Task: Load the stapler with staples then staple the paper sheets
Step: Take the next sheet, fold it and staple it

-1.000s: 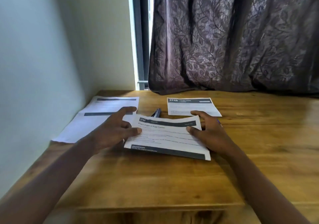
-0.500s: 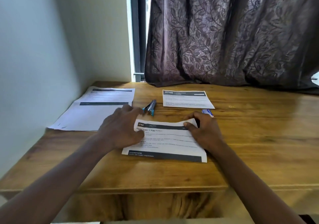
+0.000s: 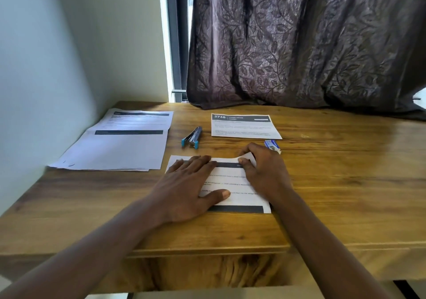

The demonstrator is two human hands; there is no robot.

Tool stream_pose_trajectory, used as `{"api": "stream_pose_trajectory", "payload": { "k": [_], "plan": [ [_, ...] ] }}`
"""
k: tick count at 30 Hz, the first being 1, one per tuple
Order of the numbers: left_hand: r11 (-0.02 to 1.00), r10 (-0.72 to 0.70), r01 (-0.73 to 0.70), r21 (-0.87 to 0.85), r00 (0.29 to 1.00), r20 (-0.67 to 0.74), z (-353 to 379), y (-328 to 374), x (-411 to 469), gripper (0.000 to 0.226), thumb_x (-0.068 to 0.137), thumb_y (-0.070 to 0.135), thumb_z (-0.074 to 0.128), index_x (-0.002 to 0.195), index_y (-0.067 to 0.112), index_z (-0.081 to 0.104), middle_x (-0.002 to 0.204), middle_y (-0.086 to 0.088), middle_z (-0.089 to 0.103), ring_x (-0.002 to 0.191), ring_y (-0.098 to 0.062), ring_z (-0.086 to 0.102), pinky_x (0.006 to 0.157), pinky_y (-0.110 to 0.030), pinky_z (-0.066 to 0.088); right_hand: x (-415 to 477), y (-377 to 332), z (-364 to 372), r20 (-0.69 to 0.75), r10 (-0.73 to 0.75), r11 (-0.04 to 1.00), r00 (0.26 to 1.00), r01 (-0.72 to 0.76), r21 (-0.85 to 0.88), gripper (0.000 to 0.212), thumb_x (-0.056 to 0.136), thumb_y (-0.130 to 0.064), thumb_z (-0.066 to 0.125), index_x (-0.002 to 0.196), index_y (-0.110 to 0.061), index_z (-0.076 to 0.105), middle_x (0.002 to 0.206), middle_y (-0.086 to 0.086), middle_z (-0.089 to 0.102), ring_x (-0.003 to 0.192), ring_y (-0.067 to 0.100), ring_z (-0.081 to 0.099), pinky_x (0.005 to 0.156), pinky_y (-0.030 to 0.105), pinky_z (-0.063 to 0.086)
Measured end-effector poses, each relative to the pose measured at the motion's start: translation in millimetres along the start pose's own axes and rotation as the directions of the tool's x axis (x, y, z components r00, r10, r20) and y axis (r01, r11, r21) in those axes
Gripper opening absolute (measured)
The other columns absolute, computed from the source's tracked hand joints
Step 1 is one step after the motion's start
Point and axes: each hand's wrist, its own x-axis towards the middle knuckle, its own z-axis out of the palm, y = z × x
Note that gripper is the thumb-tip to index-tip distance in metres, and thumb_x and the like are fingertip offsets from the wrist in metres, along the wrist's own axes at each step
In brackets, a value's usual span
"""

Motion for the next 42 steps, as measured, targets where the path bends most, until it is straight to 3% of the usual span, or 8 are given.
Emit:
{"api": "stream_pose_trajectory", "payload": {
  "k": [8,10,12,16,20,25,36,42],
  "plan": [
    [0.995,-0.017,0.014,0.095,0.999,0.031,10.5,-4.7,3.7,0.089,0.090,0.082,0.016,0.160,0.036,-0.014,0.169,0.011,-0.016,0.156,-0.012,-0.015,0.126,-0.039,-0.009,-1.3,-5.6,-6.2,0.027,0.051,0.996,0.998,-0.048,-0.078,0.008,0.096,-0.035,0.064,0.103,-0.031,0.065,0.107,-0.007,0.067,0.100,0.013,0.060,0.085,0.035,0.053],
    [0.995,-0.015,0.012,0.097,0.999,0.028,11.0,-5.0,3.9,0.090,0.089,0.083,0.017,0.160,0.036,-0.014,0.169,0.011,-0.016,0.156,-0.012,-0.015,0.127,-0.041,-0.008,-5.0,-11.5,-10.2,0.025,0.071,0.973,0.997,-0.063,-0.223,0.016,0.098,-0.037,0.061,0.112,-0.030,0.065,0.116,-0.003,0.062,0.111,0.017,0.056,0.092,0.036,0.050],
    [0.995,-0.008,0.006,0.100,1.000,0.022,12.5,-5.9,4.1,0.091,0.089,0.084,0.016,0.160,0.035,-0.014,0.169,0.011,-0.016,0.156,-0.011,-0.016,0.127,-0.041,-0.008,-14.8,-21.9,-11.7,0.024,0.044,0.924,0.999,-0.032,-0.381,0.030,0.100,-0.036,0.056,0.129,-0.028,0.057,0.131,0.000,0.052,0.125,0.020,0.048,0.103,0.038,0.044],
    [0.993,-0.001,0.002,0.117,1.000,-0.009,17.1,-8.3,5.7,0.088,0.092,0.081,0.015,0.160,0.033,-0.014,0.170,0.009,-0.016,0.156,-0.011,-0.016,0.127,-0.042,-0.008,-44.8,-48.4,-3.9,0.191,0.023,0.963,0.981,0.030,-0.268,0.045,0.105,-0.037,0.043,0.149,-0.027,0.040,0.151,-0.003,0.041,0.139,0.015,0.037,0.114,0.038,0.034],
    [0.992,0.007,-0.007,0.127,1.000,-0.003,16.3,-7.6,5.7,0.082,0.097,0.074,0.015,0.160,0.031,-0.014,0.170,0.008,-0.016,0.156,-0.012,-0.016,0.128,-0.044,-0.006,-55.2,-41.8,0.7,0.349,0.089,0.943,0.933,0.034,-0.331,0.058,0.107,-0.050,0.018,0.162,-0.031,0.009,0.170,-0.008,0.007,0.157,0.014,0.000,0.126,0.043,0.005],
    [0.995,0.003,-0.002,0.100,1.000,-0.006,17.7,-10.5,7.8,0.082,0.095,0.076,0.012,0.160,0.033,-0.015,0.169,0.010,-0.017,0.156,-0.011,-0.017,0.128,-0.042,-0.007,-53.1,-38.7,-1.9,0.418,0.124,0.921,0.900,0.052,-0.386,0.062,0.106,-0.053,0.010,0.161,-0.032,-0.007,0.170,-0.012,-0.012,0.155,0.014,-0.015,0.125,0.049,-0.006],
    [0.994,-0.005,0.007,0.108,1.000,-0.016,16.8,-11.1,8.1,0.088,0.091,0.081,0.012,0.161,0.032,-0.013,0.170,0.011,-0.013,0.157,-0.012,-0.011,0.128,-0.040,-0.004,-59.0,-22.3,-21.4,0.459,0.193,0.901,0.867,0.029,-0.433,0.064,0.104,-0.058,0.007,0.158,-0.036,-0.018,0.167,-0.012,-0.021,0.154,0.019,-0.022,0.122,0.057,-0.013],
    [0.996,-0.004,0.007,0.093,1.000,-0.028,16.6,-11.0,6.5,0.088,0.091,0.081,0.012,0.162,0.031,-0.010,0.170,0.010,-0.011,0.157,-0.013,-0.009,0.128,-0.042,-0.002,-77.2,-5.8,-39.4,0.414,0.251,0.903,0.875,-0.058,-0.425,0.063,0.104,-0.058,0.008,0.160,-0.035,-0.012,0.168,-0.014,-0.016,0.155,0.017,-0.018,0.123,0.057,-0.010]
  ]
}}
